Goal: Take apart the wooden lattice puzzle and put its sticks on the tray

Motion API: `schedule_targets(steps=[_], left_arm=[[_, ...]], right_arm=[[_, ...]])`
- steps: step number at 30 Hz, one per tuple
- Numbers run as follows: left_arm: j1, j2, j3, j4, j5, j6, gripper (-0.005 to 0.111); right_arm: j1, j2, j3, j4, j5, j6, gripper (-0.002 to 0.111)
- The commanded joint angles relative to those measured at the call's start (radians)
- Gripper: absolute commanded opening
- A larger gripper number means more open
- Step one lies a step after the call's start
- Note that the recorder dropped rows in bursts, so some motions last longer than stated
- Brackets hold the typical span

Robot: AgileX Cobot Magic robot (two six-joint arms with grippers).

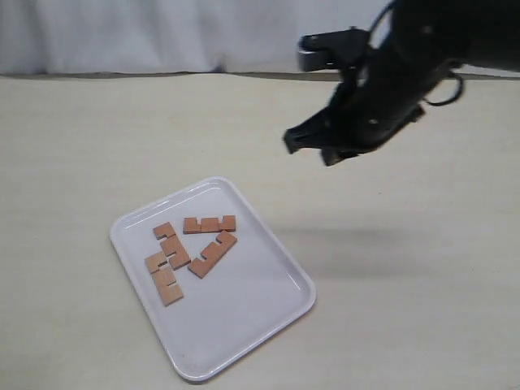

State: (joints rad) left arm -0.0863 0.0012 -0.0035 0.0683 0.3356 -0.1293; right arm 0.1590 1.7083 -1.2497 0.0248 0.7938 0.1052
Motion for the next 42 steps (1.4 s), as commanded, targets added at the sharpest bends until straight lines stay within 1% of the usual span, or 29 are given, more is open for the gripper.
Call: schedule_targets(steps=[1, 3, 5, 8, 13, 17, 21, 25, 29, 32, 34, 39, 42], left_arm=[[-0.008, -0.001, 0.004, -0.001, -0.013, -0.003, 0.0], [-0.008, -0.001, 0.004, -0.001, -0.013, -0.003, 0.0], [-0.008, -0.001, 0.004, -0.001, -0.013, -0.003, 0.0], [-0.008, -0.001, 0.004, -0.001, -0.013, -0.003, 0.0], [-0.008, -0.001, 0.004, 0.001, -0.012, -0.003, 0.0], [-0.008, -0.001, 0.004, 0.001, -0.012, -0.003, 0.0], [-0.008, -0.001, 0.004, 0.001, -0.012, -0.003, 0.0], [-0.008, -0.001, 0.004, 0.001, -0.012, -0.003, 0.0], [-0.008, -0.001, 0.004, 0.001, -0.012, -0.003, 0.0], [-0.008, -0.001, 0.004, 0.001, -0.012, -0.003, 0.0], [-0.008, -0.001, 0.004, 0.001, -0.012, -0.003, 0.0], [-0.008, -0.001, 0.004, 0.001, -0.012, -0.003, 0.0], [-0.008, -0.001, 0.004, -0.001, -0.012, -0.003, 0.0]], right_arm=[[-0.17, -0.194, 0.204, 0.006, -0.107, 0.014, 0.004], [-0.241, -0.294, 0.303, 0.006, -0.189, 0.014, 0.004], [-0.287, -0.399, 0.397, 0.003, -0.293, 0.014, 0.004], [-0.333, -0.541, 0.512, -0.051, -0.427, 0.014, 0.004], [-0.345, -0.733, 0.679, -0.17, -0.6, 0.014, 0.004], [-0.345, -0.874, 0.751, -0.162, -0.713, 0.014, 0.004], [-0.345, -0.99, 0.758, -0.159, -0.714, 0.014, 0.004], [-0.345, -1.07, 0.758, -0.163, -0.669, 0.014, 0.004], [-0.366, -1.088, 0.758, -0.175, -0.593, 0.019, 0.004], [-0.399, -1.099, 0.758, -0.175, -0.545, 0.068, 0.004], [-0.403, -1.131, 0.758, -0.172, -0.534, 0.094, 0.004], [-0.403, -1.279, 0.776, -0.172, -0.501, 0.105, 0.004], [-0.403, -1.388, 0.82, -0.172, -0.535, 0.153, 0.004]])
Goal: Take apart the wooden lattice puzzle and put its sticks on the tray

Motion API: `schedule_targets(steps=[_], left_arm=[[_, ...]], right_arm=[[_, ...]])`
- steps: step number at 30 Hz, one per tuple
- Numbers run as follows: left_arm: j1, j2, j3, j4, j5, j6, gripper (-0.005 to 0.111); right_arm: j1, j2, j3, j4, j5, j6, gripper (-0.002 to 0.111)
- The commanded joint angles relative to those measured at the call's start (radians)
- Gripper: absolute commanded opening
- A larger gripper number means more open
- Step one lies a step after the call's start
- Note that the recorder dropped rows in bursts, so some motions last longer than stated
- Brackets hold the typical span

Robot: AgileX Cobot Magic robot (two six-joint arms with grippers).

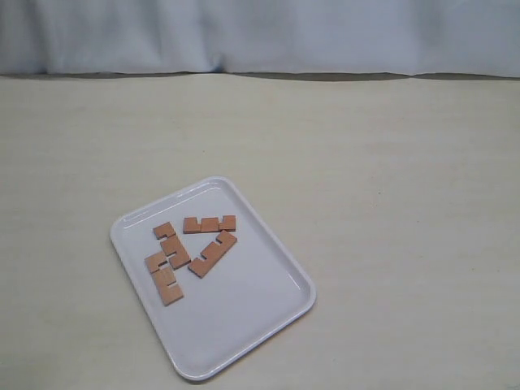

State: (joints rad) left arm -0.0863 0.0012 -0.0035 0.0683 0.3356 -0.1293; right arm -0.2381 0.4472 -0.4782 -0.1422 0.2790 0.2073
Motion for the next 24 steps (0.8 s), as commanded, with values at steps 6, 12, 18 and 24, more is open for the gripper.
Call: schedule_targets(steps=[6, 12, 18, 24], left_arm=[[-0.008, -0.001, 0.004, -0.001, -0.015, -0.003, 0.0], [-0.008, -0.001, 0.004, 0.001, -0.011, -0.003, 0.0], [-0.008, -0.001, 0.004, 0.001, -0.013, -0.003, 0.0], [-0.008, -0.001, 0.004, 0.001, -0.013, -0.003, 0.0]], right_arm=[[-0.004, -0.349, 0.111, -0.005, -0.056, 0.077, 0.004], [-0.002, -0.447, 0.105, 0.029, 0.009, 0.077, 0.004], [0.017, -0.447, 0.1, 0.12, 0.045, 0.077, 0.004], [0.016, -0.447, 0.172, 0.131, 0.005, 0.077, 0.004]])
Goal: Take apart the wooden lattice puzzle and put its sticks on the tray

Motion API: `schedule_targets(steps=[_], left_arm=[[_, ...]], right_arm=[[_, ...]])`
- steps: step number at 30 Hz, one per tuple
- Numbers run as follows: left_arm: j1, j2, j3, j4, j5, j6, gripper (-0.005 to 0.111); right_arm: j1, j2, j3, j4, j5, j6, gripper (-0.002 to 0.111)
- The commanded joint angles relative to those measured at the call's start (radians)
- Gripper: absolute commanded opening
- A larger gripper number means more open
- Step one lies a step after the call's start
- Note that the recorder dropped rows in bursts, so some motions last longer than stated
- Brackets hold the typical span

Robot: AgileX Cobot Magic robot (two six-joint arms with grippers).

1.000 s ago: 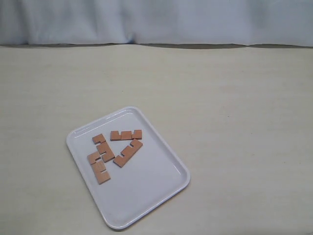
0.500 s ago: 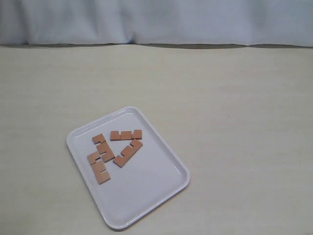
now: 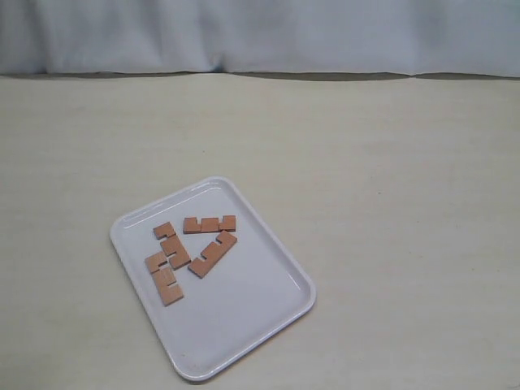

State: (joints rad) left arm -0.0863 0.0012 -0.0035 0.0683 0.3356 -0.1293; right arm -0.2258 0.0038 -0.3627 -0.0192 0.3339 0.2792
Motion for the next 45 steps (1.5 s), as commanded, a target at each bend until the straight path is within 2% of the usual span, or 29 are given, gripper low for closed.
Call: schedule_targets(steps=[1, 7, 9, 11, 20, 24, 26, 27, 29, 32, 34, 37, 45], left_arm=[[-0.008, -0.001, 0.004, 0.001, -0.013, -0.003, 0.0], [-0.008, -0.001, 0.004, 0.001, -0.013, -0.003, 0.0], [-0.008, -0.001, 0.004, 0.001, -0.011, -0.003, 0.0], [-0.008, -0.001, 0.004, 0.001, -0.012, -0.003, 0.0], [-0.008, -0.001, 0.004, 0.001, -0.012, -0.003, 0.0], [-0.008, -0.001, 0.004, 0.001, -0.012, -0.003, 0.0], [-0.008, -0.001, 0.004, 0.001, -0.012, -0.003, 0.0], [-0.008, -0.001, 0.004, 0.001, -0.012, -0.003, 0.0], [-0.008, -0.001, 0.004, 0.001, -0.012, -0.003, 0.0], [-0.008, -0.001, 0.004, 0.001, -0.012, -0.003, 0.0], [-0.008, -0.001, 0.004, 0.001, -0.012, -0.003, 0.0], [-0.008, -0.001, 0.004, -0.001, -0.015, -0.003, 0.0], [-0.008, -0.001, 0.004, -0.001, -0.015, -0.003, 0.0]], right_arm=[[0.004, -0.004, 0.085, 0.008, -0.082, 0.005, 0.004], [0.004, -0.004, 0.33, 0.0, -0.354, 0.001, 0.004], [0.004, -0.004, 0.363, 0.004, -0.4, 0.001, 0.004], [0.004, -0.004, 0.363, 0.006, -0.267, 0.001, 0.004], [0.004, -0.004, 0.363, -0.041, -0.232, 0.001, 0.004], [0.004, -0.004, 0.363, 0.045, -0.232, 0.001, 0.004], [0.004, -0.004, 0.363, 0.116, -0.217, -0.122, 0.004], [0.004, -0.004, 0.363, 0.205, -0.163, -0.279, 0.004], [0.004, -0.004, 0.363, 0.292, -0.125, -0.395, 0.004], [0.004, -0.004, 0.363, 0.292, -0.02, -0.449, 0.004], [0.004, -0.004, 0.363, 0.298, -0.02, -0.468, 0.004], [0.004, -0.004, 0.363, 0.298, -0.004, -0.63, 0.004], [0.004, -0.004, 0.363, 0.298, 0.007, -0.632, 0.004]])
